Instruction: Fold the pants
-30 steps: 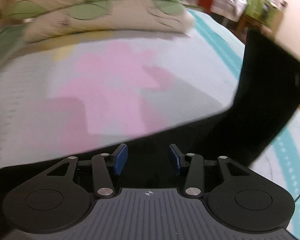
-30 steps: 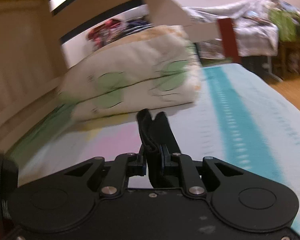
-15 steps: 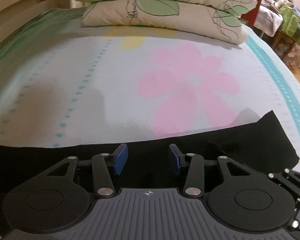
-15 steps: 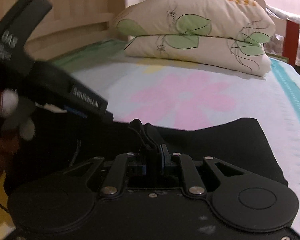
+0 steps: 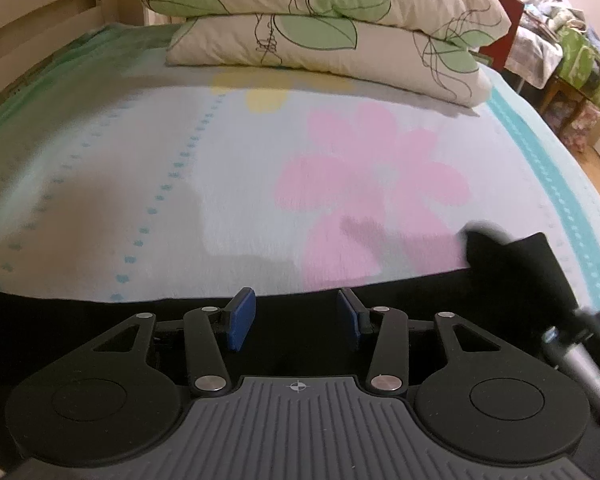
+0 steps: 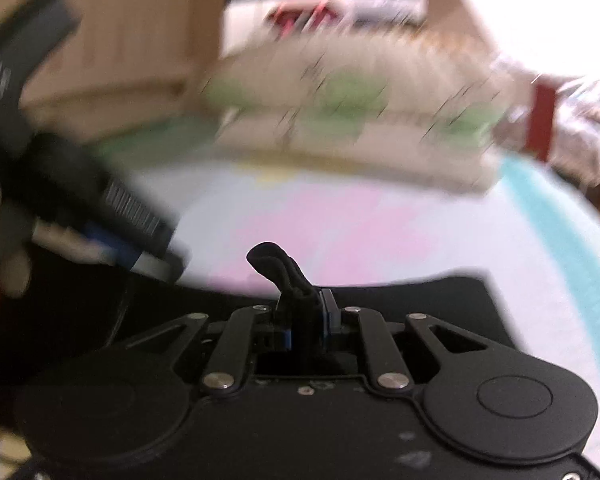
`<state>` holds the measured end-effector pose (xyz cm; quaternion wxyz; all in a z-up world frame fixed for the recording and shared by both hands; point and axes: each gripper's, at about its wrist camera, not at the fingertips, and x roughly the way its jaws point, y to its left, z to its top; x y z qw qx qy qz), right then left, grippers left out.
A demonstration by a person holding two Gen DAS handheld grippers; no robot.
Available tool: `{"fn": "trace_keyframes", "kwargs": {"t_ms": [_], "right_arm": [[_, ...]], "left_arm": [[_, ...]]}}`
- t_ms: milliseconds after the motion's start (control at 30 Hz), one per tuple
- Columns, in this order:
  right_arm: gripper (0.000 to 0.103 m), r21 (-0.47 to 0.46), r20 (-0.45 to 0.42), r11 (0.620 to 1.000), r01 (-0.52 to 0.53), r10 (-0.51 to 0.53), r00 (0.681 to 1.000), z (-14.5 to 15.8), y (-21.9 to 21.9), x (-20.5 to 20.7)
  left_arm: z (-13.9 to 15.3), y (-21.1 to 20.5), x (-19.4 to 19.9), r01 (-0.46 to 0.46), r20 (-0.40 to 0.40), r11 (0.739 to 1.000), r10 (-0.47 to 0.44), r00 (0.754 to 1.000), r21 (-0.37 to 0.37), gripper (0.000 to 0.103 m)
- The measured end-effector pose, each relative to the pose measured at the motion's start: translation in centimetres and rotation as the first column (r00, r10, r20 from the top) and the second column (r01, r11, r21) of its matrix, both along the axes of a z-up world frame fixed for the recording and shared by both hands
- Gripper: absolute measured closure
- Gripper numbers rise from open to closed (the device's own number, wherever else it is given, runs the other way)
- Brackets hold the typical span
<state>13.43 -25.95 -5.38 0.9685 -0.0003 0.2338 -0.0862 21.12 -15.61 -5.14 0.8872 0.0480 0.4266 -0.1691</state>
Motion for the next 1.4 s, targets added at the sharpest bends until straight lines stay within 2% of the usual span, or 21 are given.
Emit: {"fn": "trace_keyframes", "kwargs": {"t_ms": [33, 67, 167, 200, 233, 267, 333, 367, 533, 633, 733, 833, 1033, 1100, 1167, 1233, 1300, 1400], "right_arm": [[0.088, -0.027, 0.002, 1.000, -0.001, 0.001, 1.000, 0.0, 0.2, 0.2], [0.088, -0.041, -0.035, 0.999, -0.018, 0.017, 0.999, -0.6, 0.4, 0.6], [0.087, 0.005, -0.168, 0.998, -0.067, 0.067, 0.984, -3.3, 0.8, 1.9], [0.083, 0.018, -0.223, 0.996, -0.087, 0.088, 0.971, -4.3, 1.1, 2.2], [0.078, 0.026, -0.239, 0.995, -0.097, 0.100, 0.966, -4.8, 1.2, 2.0], [0.075, 0.015, -0.221, 0.994, -0.109, 0.109, 0.969, -4.8, 1.4, 1.6], [0.060, 0.043, -0.220, 0.990, -0.137, 0.143, 0.965, -4.5, 1.4, 1.4], [0.058, 0.072, -0.217, 0.986, -0.150, 0.162, 0.963, -4.3, 1.2, 1.4], [0.058, 0.260, -0.181, 0.943, -0.209, 0.260, 0.948, -3.4, -0.1, 1.9], [0.058, 0.285, -0.156, 0.935, -0.213, 0.265, 0.951, -2.4, -0.2, 0.8], [0.058, 0.321, -0.123, 0.925, -0.204, 0.254, 0.959, -1.1, -1.6, -0.7], [0.058, 0.311, -0.101, 0.934, -0.175, 0.215, 0.971, 0.1, -3.5, -2.3], [0.058, 0.299, -0.075, 0.953, -0.052, 0.077, 0.994, 1.6, -8.4, -5.4], [0.059, 0.298, -0.069, 0.954, -0.010, 0.032, 0.997, 1.9, -10.1, -5.8], [0.065, 0.275, -0.064, 0.961, 0.012, 0.006, 0.998, 2.0, -11.5, -5.5], [0.083, 0.271, -0.060, 0.962, 0.035, -0.019, 0.998, 2.2, -12.9, -5.0], [0.096, 0.291, -0.069, 0.954, 0.067, -0.048, 0.996, 2.1, -14.6, -4.0], [0.096, 0.279, -0.103, 0.954, 0.108, -0.082, 0.991, 0.9, -15.9, -1.8]], "left_arm": [[0.1, 0.0, 0.0, -0.002, 0.007, 1.000, 0.002, 1.000, 0.003, 0.059], [0.2, -0.1, 0.0, -0.003, 0.011, 1.000, 0.003, 1.000, 0.007, 0.059], [0.3, -0.2, 0.0, 0.000, 0.011, 1.000, 0.000, 1.000, 0.019, 0.060], [0.3, -0.3, 0.0, 0.002, 0.009, 1.000, -0.002, 1.000, 0.021, 0.060], [0.4, -0.3, -0.1, 0.004, 0.008, 1.000, -0.004, 1.000, 0.023, 0.060], [0.4, -0.3, -0.1, 0.008, 0.009, 1.000, -0.008, 1.000, 0.025, 0.060], [0.6, -0.5, -0.2, 0.014, 0.012, 0.999, -0.014, 1.000, 0.032, 0.060], [0.6, -0.7, -0.2, 0.015, 0.011, 0.999, -0.015, 1.000, 0.032, 0.060], [1.7, -1.8, -0.5, 0.033, 0.017, 0.999, -0.033, 0.999, 0.013, 0.059], [2.3, -2.8, -0.8, 0.060, 0.021, 0.998, -0.060, 0.998, 0.009, 0.059], [2.6, -3.9, -1.2, 0.078, 0.019, 0.997, -0.078, 0.997, 0.002, 0.059], [2.3, -5.0, -1.3, 0.089, -0.013, 0.996, -0.089, 0.996, -0.023, 0.059], [1.2, -8.7, -2.2, 0.154, -0.037, 0.988, -0.154, 0.987, -0.015, 0.058], [0.7, -9.7, -2.7, 0.172, -0.053, 0.985, -0.172, 0.984, -0.009, 0.058], [0.3, -10.5, -3.1, 0.184, -0.061, 0.983, -0.185, 0.981, -0.013, 0.058], [0.0, -11.0, -3.6, 0.205, -0.066, 0.979, -0.205, 0.977, -0.002, 0.058], [-0.3, -11.3, -3.9, 0.220, -0.071, 0.975, -0.219, 0.973, 0.013, 0.058], [-0.5, -11.3, -4.1, 0.218, -0.074, 0.976, -0.215, 0.974, 0.029, 0.058]]}}
